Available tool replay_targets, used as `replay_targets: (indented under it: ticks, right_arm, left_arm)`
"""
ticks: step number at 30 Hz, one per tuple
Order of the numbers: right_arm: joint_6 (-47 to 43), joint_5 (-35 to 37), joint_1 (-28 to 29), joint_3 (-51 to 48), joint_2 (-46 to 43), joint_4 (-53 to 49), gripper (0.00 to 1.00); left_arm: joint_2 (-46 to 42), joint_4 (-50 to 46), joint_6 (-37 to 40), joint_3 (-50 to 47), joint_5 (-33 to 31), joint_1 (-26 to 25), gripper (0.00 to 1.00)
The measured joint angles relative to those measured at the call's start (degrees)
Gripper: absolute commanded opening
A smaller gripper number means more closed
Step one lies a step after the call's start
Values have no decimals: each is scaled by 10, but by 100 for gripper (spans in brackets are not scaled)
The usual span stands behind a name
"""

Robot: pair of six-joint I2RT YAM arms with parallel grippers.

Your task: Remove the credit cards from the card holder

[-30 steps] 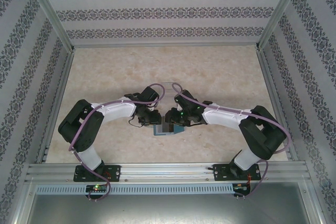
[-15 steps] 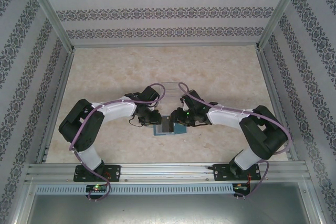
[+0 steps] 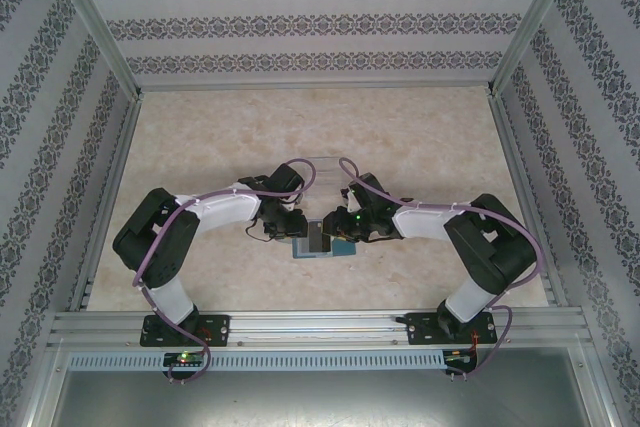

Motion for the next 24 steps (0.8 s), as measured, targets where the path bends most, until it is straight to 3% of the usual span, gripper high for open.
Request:
replay_targets:
  ticks: [16, 24]
  right_arm:
    - [41, -83, -31, -50, 33, 148, 23]
    - [50, -89, -31, -56, 43, 181, 19]
  left_arm:
    - [4, -7, 4, 5, 0, 0, 28]
    - [6, -11, 6, 9, 0, 0, 27]
